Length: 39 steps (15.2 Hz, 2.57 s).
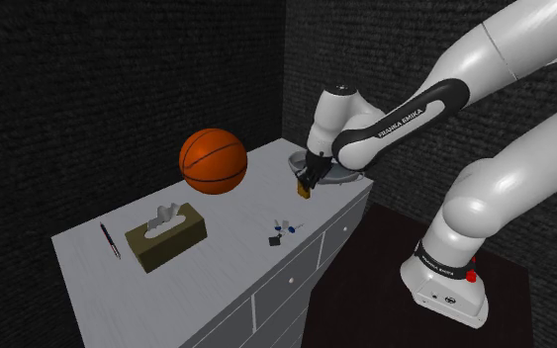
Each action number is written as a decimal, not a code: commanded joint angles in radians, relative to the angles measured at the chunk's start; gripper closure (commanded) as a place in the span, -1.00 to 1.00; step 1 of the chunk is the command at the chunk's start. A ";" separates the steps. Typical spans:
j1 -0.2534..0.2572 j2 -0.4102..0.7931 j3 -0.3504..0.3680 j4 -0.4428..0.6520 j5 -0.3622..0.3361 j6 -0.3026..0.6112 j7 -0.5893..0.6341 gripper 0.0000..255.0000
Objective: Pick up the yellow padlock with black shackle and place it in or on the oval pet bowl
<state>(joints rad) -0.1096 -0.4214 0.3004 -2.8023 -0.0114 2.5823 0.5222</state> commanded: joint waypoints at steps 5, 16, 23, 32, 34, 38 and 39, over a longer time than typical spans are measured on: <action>0.018 -0.073 -0.022 0.034 0.020 -0.107 -0.025 1.00; 0.032 -0.166 -0.050 0.125 0.033 -0.290 -0.054 1.00; 0.023 -0.197 -0.084 0.173 0.026 -0.368 -0.091 1.00; -0.081 -0.158 -0.284 0.191 -0.049 -0.335 -0.330 1.00; -0.102 -0.135 -0.327 0.208 -0.063 -0.327 -0.382 1.00; -0.122 -0.098 -0.370 0.211 -0.075 -0.290 -0.432 1.00; -0.122 -0.092 -0.370 0.201 -0.076 -0.274 -0.431 1.00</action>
<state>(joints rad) -0.2305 -0.5200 -0.0676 -2.5958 -0.0859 2.2959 0.0934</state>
